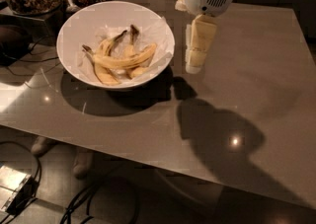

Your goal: Pick banana from white bowl

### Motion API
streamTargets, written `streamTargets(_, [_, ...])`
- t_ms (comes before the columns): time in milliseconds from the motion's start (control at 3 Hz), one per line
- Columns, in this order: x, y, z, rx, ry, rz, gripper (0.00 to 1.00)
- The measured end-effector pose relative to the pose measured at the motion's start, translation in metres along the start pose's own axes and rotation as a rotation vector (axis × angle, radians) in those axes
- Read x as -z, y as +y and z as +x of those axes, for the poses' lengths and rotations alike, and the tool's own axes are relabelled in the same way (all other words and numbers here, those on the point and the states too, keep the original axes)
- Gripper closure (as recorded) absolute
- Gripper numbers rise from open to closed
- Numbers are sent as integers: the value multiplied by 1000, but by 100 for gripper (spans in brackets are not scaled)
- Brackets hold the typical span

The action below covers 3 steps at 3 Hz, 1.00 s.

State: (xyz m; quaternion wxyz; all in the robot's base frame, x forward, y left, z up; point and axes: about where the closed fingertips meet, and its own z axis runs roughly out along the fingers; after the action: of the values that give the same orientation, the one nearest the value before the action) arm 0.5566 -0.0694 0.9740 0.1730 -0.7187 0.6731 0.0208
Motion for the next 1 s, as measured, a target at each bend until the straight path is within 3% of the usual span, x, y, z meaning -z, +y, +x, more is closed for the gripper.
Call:
streamTargets(333, [-49, -50, -42, 12, 14, -40, 0])
streamTargets(1000, [-65, -55, -62, -23, -11, -56, 0])
